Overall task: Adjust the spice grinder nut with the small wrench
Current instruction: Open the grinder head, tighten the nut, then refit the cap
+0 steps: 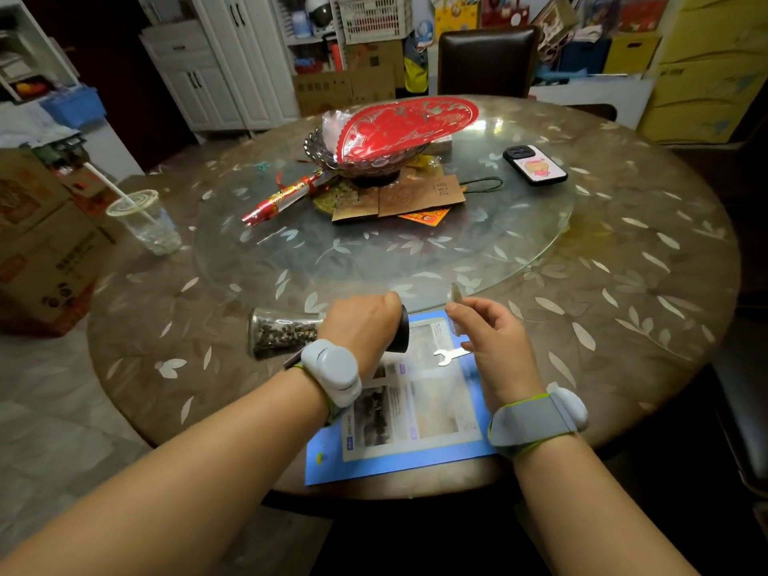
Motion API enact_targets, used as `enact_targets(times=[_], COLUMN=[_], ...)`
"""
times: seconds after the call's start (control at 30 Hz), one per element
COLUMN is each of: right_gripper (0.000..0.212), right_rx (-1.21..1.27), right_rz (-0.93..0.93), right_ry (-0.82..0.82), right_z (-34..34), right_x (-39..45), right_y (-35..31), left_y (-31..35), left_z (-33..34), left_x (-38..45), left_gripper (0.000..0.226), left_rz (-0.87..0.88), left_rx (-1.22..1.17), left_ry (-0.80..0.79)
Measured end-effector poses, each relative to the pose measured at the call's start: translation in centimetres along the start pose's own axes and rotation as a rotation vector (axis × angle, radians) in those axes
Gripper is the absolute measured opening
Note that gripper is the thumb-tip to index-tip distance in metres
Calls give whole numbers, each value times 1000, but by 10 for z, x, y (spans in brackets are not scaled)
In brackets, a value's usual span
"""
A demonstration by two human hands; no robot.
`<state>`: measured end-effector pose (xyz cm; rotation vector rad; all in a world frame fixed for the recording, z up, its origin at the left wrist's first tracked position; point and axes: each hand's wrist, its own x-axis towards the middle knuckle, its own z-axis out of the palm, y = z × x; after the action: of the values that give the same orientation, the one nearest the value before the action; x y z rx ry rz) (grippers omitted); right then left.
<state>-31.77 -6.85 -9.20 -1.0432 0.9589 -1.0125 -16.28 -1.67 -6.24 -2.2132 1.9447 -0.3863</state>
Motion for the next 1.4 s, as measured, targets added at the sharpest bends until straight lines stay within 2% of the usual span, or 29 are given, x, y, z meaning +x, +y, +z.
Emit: enact_targets(times=[0.23,0.37,0.6,0.77,0.93,1.03,1.13,1.2,1.3,1.4], right_gripper=[18,12,23,26,30,43,50,49,49,44], right_rx=[2,-9,-14,-44,-69,-65,-82,-91,-95,-91], right_rz=[-6,8,21,20,17,31,35,38,39,36], right_ry=[7,0,-7,-34,-65,-63,-64,-63,-71,-73], right_z=[-13,-14,-12,-12,-6,-5,-2,-1,-1,-2], right_x=[4,8,8,9,10,8,6,5,4,4], right_y=[2,2,3,4,7,7,8,8,7,7], left_y=[18,21,20,4,-6,4,9,16,25,29], left_z=[8,6,5,4,-9,-9,1,12,35,28], left_x=[8,10,10,5,-3,-11,-14,-18,-22,-22], left_gripper=[18,20,24,28,25,29,32,34,27,24], left_rz=[-15,13,102,68,42,71,116,152,244,228], left_rx=[-16,56,112,10,115,264,409,500,486,500], left_ry=[-139,-126,-120,-41,-94,-54,112,56,-100,-80])
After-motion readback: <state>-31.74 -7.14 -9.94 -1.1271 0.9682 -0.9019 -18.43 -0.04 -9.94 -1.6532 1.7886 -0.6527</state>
